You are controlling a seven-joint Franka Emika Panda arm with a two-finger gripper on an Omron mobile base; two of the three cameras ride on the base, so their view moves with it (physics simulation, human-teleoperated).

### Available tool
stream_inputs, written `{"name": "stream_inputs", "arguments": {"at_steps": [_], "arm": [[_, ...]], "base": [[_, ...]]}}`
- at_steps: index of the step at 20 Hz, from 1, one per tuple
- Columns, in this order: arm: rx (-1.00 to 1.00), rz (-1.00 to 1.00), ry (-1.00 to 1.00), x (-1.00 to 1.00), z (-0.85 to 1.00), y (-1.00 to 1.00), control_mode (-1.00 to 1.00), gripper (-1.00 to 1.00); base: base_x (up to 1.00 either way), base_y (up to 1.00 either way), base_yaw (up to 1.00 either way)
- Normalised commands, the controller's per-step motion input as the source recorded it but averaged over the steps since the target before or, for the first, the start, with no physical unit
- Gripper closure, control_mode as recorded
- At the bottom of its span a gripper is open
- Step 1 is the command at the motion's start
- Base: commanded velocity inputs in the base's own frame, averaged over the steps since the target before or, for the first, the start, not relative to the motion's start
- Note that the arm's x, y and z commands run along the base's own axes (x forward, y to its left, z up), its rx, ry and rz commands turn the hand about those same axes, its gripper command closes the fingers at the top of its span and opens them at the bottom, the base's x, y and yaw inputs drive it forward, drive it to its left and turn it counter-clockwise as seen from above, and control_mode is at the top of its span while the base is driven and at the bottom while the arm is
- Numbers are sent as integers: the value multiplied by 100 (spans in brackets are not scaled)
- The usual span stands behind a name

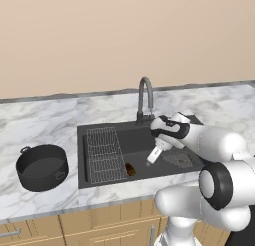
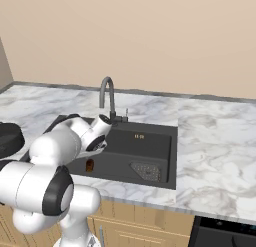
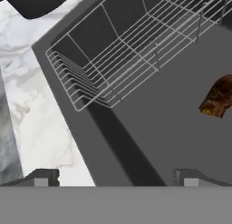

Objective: Dump the sweet potato from the pot into the sink. Then turn on the water and wash the sweet potato. Then turn off the water and put the sweet potato back in the pot.

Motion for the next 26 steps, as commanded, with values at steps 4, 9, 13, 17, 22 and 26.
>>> {"name": "stream_inputs", "arguments": {"at_steps": [4, 9, 13, 17, 22, 26], "arm": [[0, -10, 0, 2, -10, 0, -100, -100], [0, -10, 0, 3, -10, 0, -100, -100], [0, -10, 0, 4, -9, 0, -100, -100], [0, -8, 0, 11, -14, 0, -100, -100], [0, -7, 0, 17, -16, 0, -100, -100], [0, -5, 1, 19, -19, 0, -100, -100]], "base": [[0, 0, 0], [0, 0, 0], [0, 0, 0], [0, 0, 0], [0, 0, 0], [0, 0, 0]]}}
